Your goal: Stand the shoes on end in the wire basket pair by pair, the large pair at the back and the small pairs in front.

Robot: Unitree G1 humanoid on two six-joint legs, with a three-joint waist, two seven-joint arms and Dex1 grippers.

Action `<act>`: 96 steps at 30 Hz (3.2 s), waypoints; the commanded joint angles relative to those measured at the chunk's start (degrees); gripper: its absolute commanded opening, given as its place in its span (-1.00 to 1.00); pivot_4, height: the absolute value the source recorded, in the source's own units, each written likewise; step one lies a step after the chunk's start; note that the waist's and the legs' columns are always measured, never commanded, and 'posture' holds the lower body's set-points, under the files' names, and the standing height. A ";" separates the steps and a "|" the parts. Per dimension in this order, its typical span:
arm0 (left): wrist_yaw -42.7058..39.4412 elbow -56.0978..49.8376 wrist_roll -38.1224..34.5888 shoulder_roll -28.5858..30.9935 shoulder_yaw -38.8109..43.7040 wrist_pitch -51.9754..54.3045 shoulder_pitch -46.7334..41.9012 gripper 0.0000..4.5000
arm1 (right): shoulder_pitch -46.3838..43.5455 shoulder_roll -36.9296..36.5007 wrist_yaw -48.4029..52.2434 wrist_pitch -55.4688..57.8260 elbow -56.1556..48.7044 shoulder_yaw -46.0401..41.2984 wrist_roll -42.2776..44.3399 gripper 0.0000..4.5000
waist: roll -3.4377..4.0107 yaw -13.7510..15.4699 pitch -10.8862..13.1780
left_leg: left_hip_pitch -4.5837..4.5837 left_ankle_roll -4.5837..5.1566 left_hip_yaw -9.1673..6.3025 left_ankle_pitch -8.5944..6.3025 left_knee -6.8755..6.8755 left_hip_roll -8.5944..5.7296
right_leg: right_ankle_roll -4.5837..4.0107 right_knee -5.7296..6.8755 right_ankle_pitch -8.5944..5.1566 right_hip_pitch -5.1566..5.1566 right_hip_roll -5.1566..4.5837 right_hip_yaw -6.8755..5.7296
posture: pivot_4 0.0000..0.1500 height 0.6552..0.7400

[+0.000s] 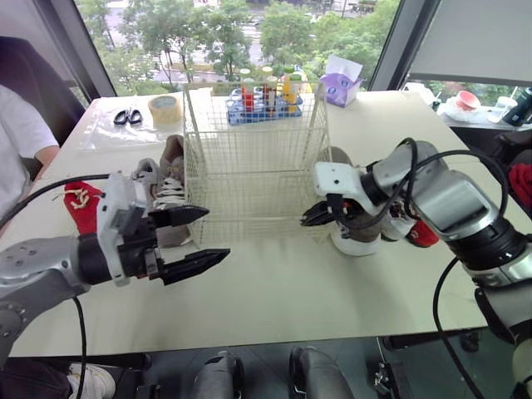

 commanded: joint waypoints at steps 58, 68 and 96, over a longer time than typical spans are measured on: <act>14.73 -0.87 3.54 -16.83 -12.74 -5.34 -1.59 1.00 | 53.53 33.58 -62.67 -3.20 -21.79 -41.55 7.37 -0.50 | -0.24 1.40 -0.46 | 0.62 0.32 -0.33 -0.24 -0.12 0.10 | -0.27 -0.22 -0.54 0.81 -0.03 -0.13 | 1.00 1.00; 11.88 11.21 -17.98 -11.65 -5.48 -0.47 -10.86 1.00 | 32.86 31.75 -72.68 -4.18 -27.07 -51.00 10.26 -0.91 | 0.44 1.09 -0.01 | 0.28 0.35 -0.32 -0.21 -0.13 0.05 | -0.49 -0.19 -0.43 0.49 -0.03 -0.13 | 1.00 1.00; -10.37 60.93 -1.02 1.49 -4.80 10.38 -56.39 1.00 | -9.88 2.83 -12.58 -32.75 3.37 -32.32 17.17 -0.91 | -0.33 0.32 0.32 | -0.18 0.01 -0.09 0.02 -0.13 -0.03 | -0.03 -0.10 -0.39 0.00 0.08 -0.06 | 1.00 1.00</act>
